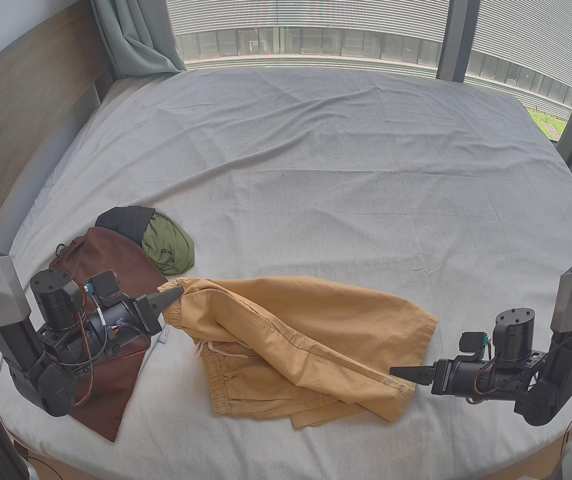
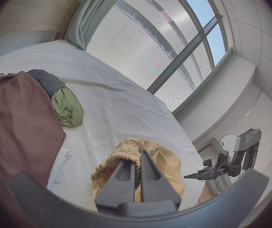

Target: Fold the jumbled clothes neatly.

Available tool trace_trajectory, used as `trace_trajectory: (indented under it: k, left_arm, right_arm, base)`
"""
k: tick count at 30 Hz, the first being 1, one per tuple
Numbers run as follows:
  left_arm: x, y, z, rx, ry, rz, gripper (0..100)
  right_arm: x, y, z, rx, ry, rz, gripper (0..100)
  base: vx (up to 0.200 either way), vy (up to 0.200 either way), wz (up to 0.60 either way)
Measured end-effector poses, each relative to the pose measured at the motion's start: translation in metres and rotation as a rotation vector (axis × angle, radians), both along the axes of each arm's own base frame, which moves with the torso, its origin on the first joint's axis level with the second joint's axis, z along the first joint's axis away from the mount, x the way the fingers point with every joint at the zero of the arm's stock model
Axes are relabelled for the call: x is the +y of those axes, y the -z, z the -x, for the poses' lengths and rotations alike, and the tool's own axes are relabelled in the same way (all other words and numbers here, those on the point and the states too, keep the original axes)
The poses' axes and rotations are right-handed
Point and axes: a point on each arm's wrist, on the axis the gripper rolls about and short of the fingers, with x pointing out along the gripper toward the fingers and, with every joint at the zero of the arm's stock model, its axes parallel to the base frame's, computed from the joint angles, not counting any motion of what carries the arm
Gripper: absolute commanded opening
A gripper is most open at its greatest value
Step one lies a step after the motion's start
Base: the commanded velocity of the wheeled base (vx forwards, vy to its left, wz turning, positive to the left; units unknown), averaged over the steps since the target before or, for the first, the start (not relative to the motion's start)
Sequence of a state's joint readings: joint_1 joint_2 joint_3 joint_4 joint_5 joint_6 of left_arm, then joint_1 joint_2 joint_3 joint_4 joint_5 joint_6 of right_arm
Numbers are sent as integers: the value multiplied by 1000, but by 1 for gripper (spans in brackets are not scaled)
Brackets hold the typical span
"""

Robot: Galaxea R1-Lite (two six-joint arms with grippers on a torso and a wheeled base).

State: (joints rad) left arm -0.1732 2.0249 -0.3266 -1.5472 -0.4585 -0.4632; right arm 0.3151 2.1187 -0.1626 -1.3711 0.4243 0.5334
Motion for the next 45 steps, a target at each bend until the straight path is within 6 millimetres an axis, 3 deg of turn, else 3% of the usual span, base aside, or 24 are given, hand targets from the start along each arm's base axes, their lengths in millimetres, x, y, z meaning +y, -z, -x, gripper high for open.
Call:
trace_trajectory:
  k: [9,31,32,45]
  left_arm:
    - [0,0,0,0,0,0,0]
    - [0,1,0,2,0,0,0]
    - [0,1,0,2,0,-1,0]
    - [0,3,-1,9,-1,-2,0]
  right_arm:
    - [0,19,6,54,13,35,100]
    - [18,33,6,51,-50,12,100]
    - [18,33,6,49,-51,11,0]
    - [17,27,5,25,-45,2,0]
  base:
    - [0,0,0]
    - [0,0,0]
    - [0,0,0]
    - [0,0,0]
